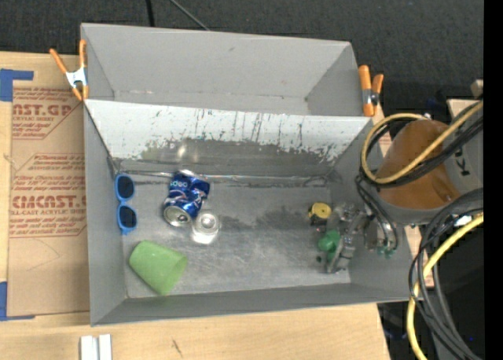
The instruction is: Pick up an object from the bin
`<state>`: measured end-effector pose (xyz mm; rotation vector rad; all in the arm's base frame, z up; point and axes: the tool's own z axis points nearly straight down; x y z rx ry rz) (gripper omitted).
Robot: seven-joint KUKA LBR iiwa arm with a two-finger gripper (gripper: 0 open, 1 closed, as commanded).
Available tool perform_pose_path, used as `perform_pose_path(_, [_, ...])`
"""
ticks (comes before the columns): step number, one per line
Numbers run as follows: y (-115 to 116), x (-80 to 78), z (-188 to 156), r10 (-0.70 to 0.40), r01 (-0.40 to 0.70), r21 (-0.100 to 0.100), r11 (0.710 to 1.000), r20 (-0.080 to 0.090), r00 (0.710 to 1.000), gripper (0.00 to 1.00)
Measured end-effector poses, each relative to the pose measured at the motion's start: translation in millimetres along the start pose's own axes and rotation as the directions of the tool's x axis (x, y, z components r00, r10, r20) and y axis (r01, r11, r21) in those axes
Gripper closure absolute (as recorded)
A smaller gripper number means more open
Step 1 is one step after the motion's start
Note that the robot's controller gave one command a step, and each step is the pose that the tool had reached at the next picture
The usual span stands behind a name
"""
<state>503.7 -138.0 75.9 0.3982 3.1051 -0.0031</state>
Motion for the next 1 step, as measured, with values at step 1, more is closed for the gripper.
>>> perform_pose_path(1, [12.5, 19.8, -136.8, -0.05, 0.05, -0.001, 0.999, -0.003, 0.999, 1.0])
